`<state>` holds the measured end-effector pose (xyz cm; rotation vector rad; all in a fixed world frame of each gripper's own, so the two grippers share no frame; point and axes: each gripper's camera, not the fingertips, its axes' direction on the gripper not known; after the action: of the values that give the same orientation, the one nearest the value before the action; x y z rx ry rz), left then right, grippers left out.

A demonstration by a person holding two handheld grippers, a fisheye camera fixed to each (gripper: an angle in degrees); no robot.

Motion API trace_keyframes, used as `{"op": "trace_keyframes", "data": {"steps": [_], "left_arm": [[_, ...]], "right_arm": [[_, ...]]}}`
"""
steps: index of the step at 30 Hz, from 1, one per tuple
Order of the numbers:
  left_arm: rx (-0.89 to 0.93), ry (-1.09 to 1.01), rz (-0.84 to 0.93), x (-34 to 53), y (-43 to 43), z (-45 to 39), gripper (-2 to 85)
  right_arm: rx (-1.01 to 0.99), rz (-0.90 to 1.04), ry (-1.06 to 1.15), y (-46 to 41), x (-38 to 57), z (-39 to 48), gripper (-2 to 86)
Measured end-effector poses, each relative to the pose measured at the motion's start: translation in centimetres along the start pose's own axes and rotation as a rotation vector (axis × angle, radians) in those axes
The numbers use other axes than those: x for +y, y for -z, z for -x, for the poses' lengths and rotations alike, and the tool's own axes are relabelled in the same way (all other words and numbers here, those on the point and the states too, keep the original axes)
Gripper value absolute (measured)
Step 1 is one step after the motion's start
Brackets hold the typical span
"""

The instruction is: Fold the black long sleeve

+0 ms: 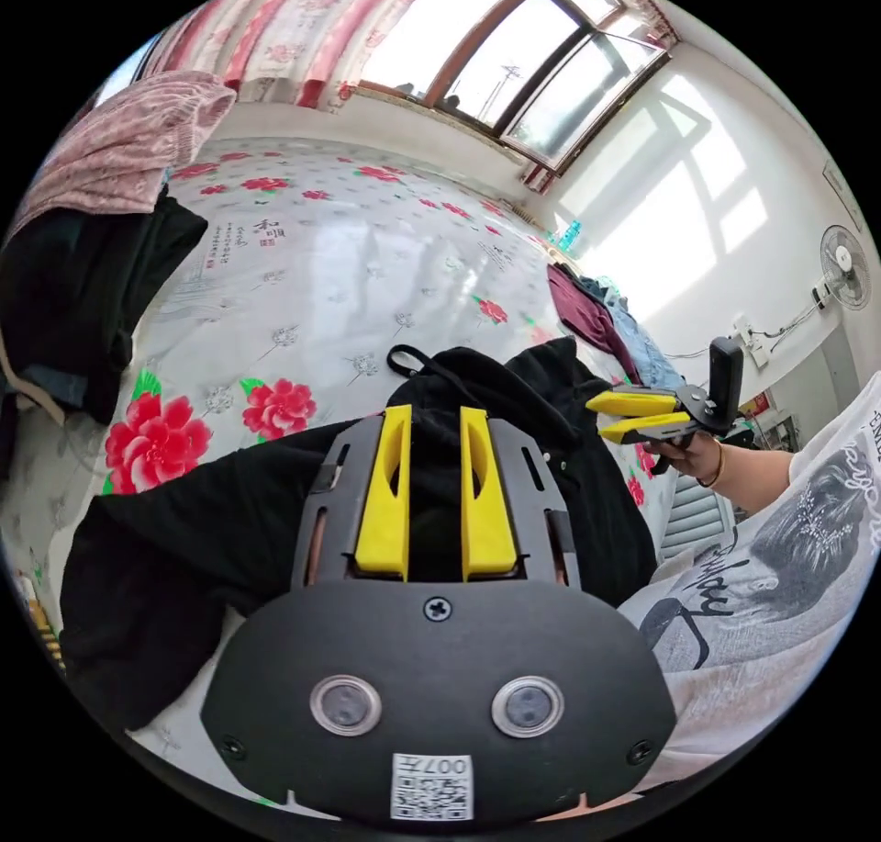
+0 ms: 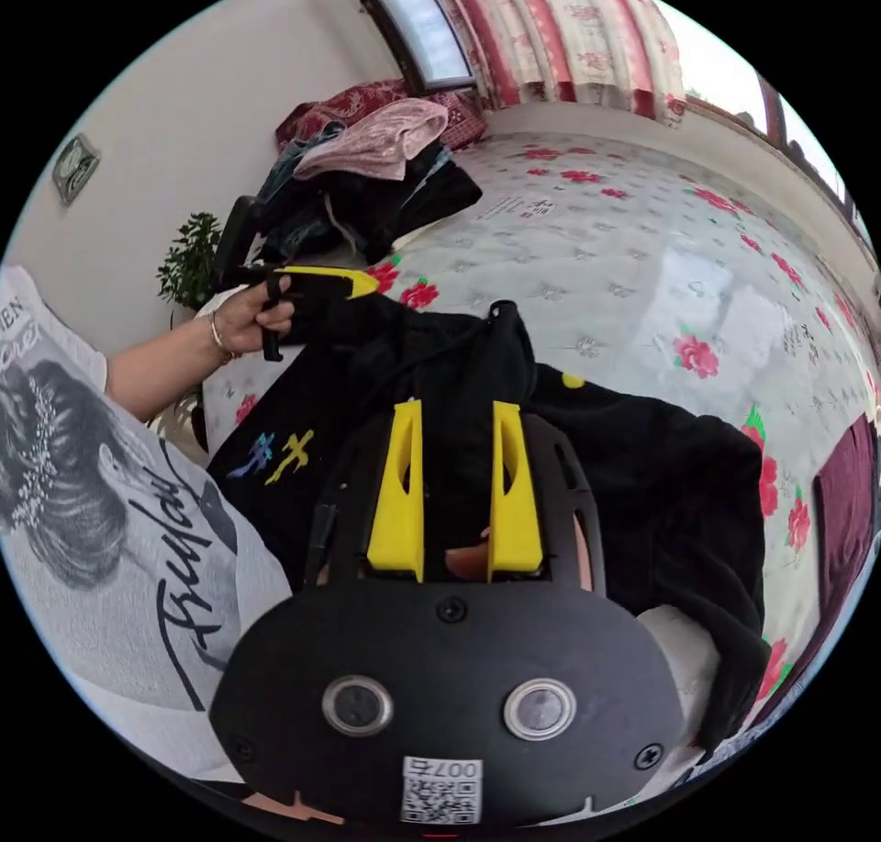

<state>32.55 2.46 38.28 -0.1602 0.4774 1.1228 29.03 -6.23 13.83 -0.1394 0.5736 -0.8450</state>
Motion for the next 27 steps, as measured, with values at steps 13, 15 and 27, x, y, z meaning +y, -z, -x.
{"op": "trace_keyframes", "data": {"steps": [13, 15, 27], "left_arm": [[-0.153, -0.040, 0.012, -18.4, -2.1, 4.6, 2.2], [-0.128, 0.017, -0.175, -22.0, 1.6, 5.6, 4.4], [-0.240, 0.222, -0.028, 0.9, 1.0, 6.4, 7.8]], "right_arm": [[-0.006, -0.087, -0.025, 1.2, -22.5, -15.6, 6.1], [0.064, -0.215, -0.050, 5.0, -26.6, -17.0, 7.5], [0.111, 0.072, -0.282, -0.8, -1.3, -14.3, 10.3]]}}
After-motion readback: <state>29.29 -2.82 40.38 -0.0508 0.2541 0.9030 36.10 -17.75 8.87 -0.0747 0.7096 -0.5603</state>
